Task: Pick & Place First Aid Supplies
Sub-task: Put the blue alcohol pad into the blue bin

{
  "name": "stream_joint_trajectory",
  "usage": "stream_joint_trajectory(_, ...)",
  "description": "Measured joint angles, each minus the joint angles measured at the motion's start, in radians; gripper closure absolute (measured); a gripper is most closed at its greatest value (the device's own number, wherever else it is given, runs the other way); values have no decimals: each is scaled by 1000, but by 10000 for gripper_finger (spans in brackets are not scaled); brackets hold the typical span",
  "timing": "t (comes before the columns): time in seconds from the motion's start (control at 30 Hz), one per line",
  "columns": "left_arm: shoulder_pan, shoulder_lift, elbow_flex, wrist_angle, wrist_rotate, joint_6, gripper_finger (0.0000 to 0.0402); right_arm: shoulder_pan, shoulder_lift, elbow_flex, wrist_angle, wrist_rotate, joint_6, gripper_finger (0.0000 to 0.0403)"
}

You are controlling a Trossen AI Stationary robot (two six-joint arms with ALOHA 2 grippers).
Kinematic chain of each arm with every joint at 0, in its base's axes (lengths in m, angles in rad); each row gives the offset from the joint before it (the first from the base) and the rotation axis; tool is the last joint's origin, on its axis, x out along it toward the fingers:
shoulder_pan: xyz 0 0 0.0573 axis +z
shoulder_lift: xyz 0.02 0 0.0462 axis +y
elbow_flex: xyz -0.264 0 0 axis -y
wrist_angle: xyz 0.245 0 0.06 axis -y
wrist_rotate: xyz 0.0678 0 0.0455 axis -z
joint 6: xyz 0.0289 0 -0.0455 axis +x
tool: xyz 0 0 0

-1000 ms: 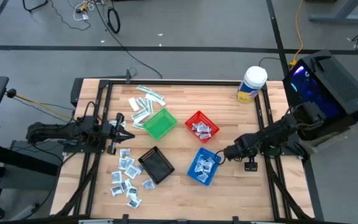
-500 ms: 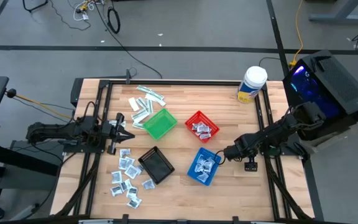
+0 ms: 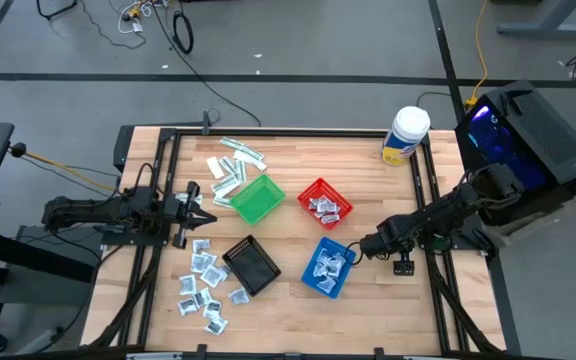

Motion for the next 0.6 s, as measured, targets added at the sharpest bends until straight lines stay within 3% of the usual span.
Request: stream_joint_trajectory(0.6, 0, 0, 0, 0, 0, 0, 376, 0, 0, 0, 4, 2, 0, 107)
